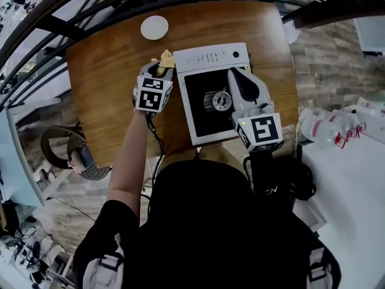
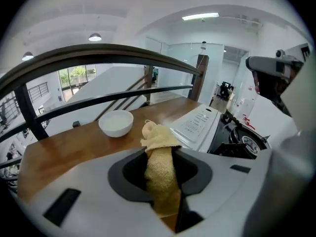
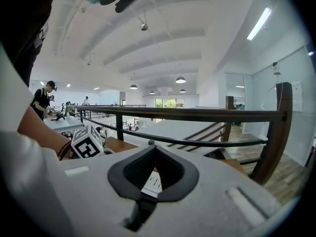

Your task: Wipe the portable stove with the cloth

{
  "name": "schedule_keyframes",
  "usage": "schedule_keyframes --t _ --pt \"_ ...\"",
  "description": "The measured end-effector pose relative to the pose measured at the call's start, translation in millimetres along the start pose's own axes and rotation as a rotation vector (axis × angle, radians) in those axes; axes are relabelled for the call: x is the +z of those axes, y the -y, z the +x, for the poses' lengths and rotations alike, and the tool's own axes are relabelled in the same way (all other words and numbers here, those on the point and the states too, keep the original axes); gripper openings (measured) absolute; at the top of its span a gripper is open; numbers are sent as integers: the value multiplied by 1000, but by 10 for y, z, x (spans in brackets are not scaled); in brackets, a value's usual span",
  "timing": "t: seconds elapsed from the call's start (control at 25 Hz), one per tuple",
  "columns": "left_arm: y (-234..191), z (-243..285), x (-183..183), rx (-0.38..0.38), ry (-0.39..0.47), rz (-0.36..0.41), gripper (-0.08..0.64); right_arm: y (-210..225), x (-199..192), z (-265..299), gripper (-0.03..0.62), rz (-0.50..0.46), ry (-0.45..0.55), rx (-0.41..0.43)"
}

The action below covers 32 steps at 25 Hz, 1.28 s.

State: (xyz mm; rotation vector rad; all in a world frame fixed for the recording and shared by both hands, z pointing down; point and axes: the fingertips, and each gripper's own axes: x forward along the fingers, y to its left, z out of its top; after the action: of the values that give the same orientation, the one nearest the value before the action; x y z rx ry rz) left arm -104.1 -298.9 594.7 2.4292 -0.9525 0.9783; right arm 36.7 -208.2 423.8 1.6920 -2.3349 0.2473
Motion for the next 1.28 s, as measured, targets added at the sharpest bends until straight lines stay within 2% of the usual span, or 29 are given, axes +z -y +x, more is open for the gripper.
schedule_keyframes --t 0.16,0.32,0.6,0.88,1.12,1.2,1.28 --pt "180 -85 -165 -54 -12 -29 94 45 82 15 4 -35 13 4" --pt "426 -324 -450 -73 -37 -41 94 -35 184 -62 5 -56 45 49" --pt "1042 -736 -977 -42 -79 -44 94 -123 164 -479 3 -88 79 144" --pt "1705 -1140 -1696 -14 -148 -102 94 -170 -9 -1074 3 -120 85 218" --pt "2183 -1438 -2065 -5 -138 -194 94 4 -124 -1452 4 -123 101 205" --pt "2253 -1460 -2057 -14 -117 -198 94 57 -188 -1496 4 -126 94 186" --pt "2293 -1448 -1917 -62 -66 -188 94 120 -195 -1508 3 -131 93 150"
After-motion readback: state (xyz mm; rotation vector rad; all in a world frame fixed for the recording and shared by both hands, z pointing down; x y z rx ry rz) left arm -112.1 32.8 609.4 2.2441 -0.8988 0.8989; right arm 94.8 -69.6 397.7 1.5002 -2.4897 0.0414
